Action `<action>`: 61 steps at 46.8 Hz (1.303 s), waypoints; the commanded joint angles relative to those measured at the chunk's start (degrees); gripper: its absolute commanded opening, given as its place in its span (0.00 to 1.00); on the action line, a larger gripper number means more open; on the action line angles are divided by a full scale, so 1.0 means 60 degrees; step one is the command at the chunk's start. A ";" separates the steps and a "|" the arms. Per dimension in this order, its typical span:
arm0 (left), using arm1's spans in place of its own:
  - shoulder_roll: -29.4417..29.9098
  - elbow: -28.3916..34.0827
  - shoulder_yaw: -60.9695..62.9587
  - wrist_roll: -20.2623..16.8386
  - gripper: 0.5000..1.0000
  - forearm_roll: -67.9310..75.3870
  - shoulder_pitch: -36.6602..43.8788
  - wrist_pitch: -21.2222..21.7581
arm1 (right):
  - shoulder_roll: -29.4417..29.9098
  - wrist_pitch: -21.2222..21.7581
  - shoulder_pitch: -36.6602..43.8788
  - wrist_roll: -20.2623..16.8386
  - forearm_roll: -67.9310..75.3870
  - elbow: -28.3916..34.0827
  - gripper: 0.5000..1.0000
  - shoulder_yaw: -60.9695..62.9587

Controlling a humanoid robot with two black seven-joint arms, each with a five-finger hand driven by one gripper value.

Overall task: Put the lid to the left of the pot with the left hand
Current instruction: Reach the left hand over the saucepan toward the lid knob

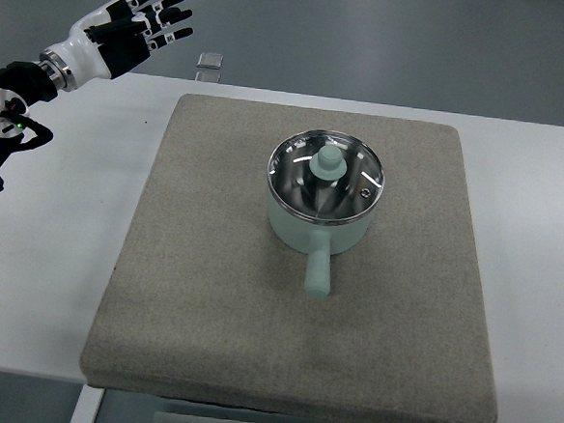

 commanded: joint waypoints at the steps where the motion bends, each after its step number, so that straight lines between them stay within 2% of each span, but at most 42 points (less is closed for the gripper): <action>1: -0.0014 -0.0053 0.0003 -0.0176 0.99 0.0911 -0.0088 0.0002 | 0.0000 -0.0001 0.0015 0.0004 0.0000 0.0000 0.85 0.0000; 22: 0.0059 -0.0741 0.0047 -0.0220 0.99 0.5586 -0.0733 0.0075 | 0.0000 -0.0001 0.0001 0.0004 0.0000 0.0000 0.85 0.0000; 34: 0.0337 -0.2162 0.0603 -0.0220 0.99 0.6581 -0.1026 0.0061 | 0.0000 -0.0001 0.0001 0.0004 0.0000 0.0000 0.85 0.0015; 44: 0.0352 -0.2587 0.1350 -0.0220 0.99 0.8237 -0.1465 0.0031 | 0.0000 -0.0001 0.0001 -0.0011 0.0000 0.0000 0.85 0.0015; 61: 0.0279 -0.4110 0.1556 -0.0220 0.99 1.0888 -0.1934 0.0046 | 0.0000 -0.0001 0.0001 0.0004 0.0000 0.0000 0.85 0.0000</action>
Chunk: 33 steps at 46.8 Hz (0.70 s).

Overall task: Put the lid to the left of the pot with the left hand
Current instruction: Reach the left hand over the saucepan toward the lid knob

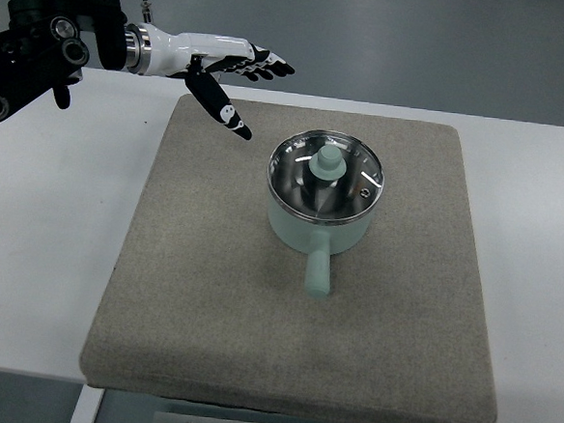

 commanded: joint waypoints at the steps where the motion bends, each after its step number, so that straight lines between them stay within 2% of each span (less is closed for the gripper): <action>1: -0.0029 -0.0327 0.0000 0.0000 0.99 0.0493 -0.0061 0.0009 | 0.0000 0.0002 0.0001 0.0002 0.0000 0.0000 0.85 0.0000; 12: -0.0160 -0.0972 0.0015 0.0000 0.99 0.1593 -0.0486 -0.0006 | 0.0000 0.0002 0.0001 0.0002 0.0000 0.0000 0.85 0.0000; 24: -0.0570 -0.0958 0.1523 0.0000 0.99 0.1622 -0.1423 -0.0035 | 0.0000 0.0002 0.0001 -0.0012 0.0000 0.0000 0.85 0.0000; 33: -0.1127 -0.0973 0.1743 0.0000 0.99 0.1988 -0.1497 -0.0035 | 0.0000 0.0002 0.0001 0.0002 0.0000 0.0000 0.85 0.0000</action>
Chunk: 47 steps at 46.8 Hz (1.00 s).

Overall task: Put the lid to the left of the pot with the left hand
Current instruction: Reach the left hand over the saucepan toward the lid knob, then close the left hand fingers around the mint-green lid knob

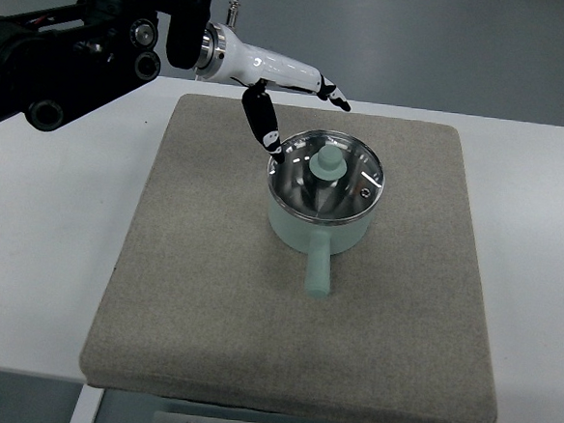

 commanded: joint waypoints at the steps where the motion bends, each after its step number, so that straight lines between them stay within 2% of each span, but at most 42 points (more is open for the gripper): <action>1: -0.0218 -0.0019 0.0019 0.0015 0.99 0.0280 -0.0005 0.0001 | 0.0000 0.0000 0.0001 0.0007 0.0000 0.0000 0.85 0.0000; 47: -0.0848 -0.0107 0.0371 0.0015 0.95 0.1628 -0.0312 0.0016 | 0.0000 0.0000 0.0001 0.0007 0.0000 0.0000 0.85 0.0000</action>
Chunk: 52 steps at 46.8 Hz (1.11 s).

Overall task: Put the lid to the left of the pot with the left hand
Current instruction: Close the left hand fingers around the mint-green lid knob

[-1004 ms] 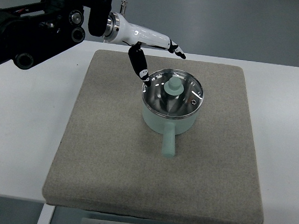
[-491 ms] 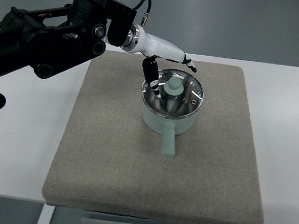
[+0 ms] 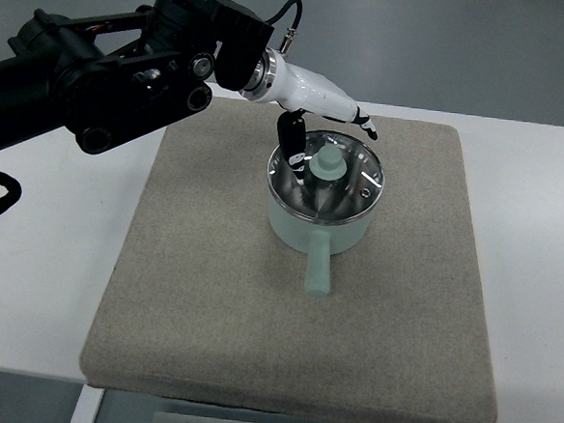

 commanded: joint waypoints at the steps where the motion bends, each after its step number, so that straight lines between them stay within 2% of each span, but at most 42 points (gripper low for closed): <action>1: 0.0005 -0.0003 -0.0001 -0.0015 0.95 0.0009 0.0037 -0.0014 | 0.0000 -0.0001 0.0001 0.0003 0.0000 0.0000 0.85 -0.0002; 6: 0.0005 -0.0003 -0.0001 -0.0015 0.87 0.0009 0.0038 -0.0014 | 0.0000 -0.0001 0.0001 0.0003 0.0000 0.0000 0.85 -0.0002; 8: 0.0005 -0.0003 0.0014 -0.0015 0.80 0.0009 0.0038 -0.0014 | 0.0000 -0.0001 0.0001 0.0003 0.0000 0.0000 0.85 -0.0002; 11: 0.0005 -0.0003 -0.0001 -0.0015 0.79 0.0009 0.0023 -0.0014 | 0.0000 -0.0001 0.0001 0.0003 0.0000 0.0000 0.85 -0.0002; 14: 0.0005 -0.0003 0.0014 -0.0015 0.71 0.0009 0.0037 -0.0014 | 0.0000 -0.0001 0.0001 0.0003 0.0000 0.0000 0.85 -0.0002; 20: 0.0005 -0.0018 -0.0001 -0.0015 0.70 0.0009 0.0038 0.0000 | 0.0000 -0.0015 0.0001 0.0003 0.0000 0.0000 0.85 -0.0002; 22: 0.0005 -0.0032 -0.0001 -0.0015 0.65 0.0009 0.0023 0.0000 | 0.0000 -0.0001 0.0001 0.0003 0.0000 0.0000 0.85 -0.0002; 33: 0.0005 -0.0208 0.0014 -0.0015 0.64 0.0009 0.0052 0.0000 | 0.0000 -0.0001 0.0001 0.0003 0.0000 0.0000 0.85 -0.0002; 38: 0.0005 -0.0193 0.0014 -0.0015 0.58 0.0009 0.0052 0.0000 | 0.0000 -0.0001 0.0001 0.0003 0.0000 0.0000 0.85 -0.0002; 52: 0.0005 -0.0193 0.0058 -0.0015 0.55 0.0404 0.0052 0.0015 | 0.0000 -0.0001 0.0001 0.0003 0.0000 0.0000 0.85 -0.0002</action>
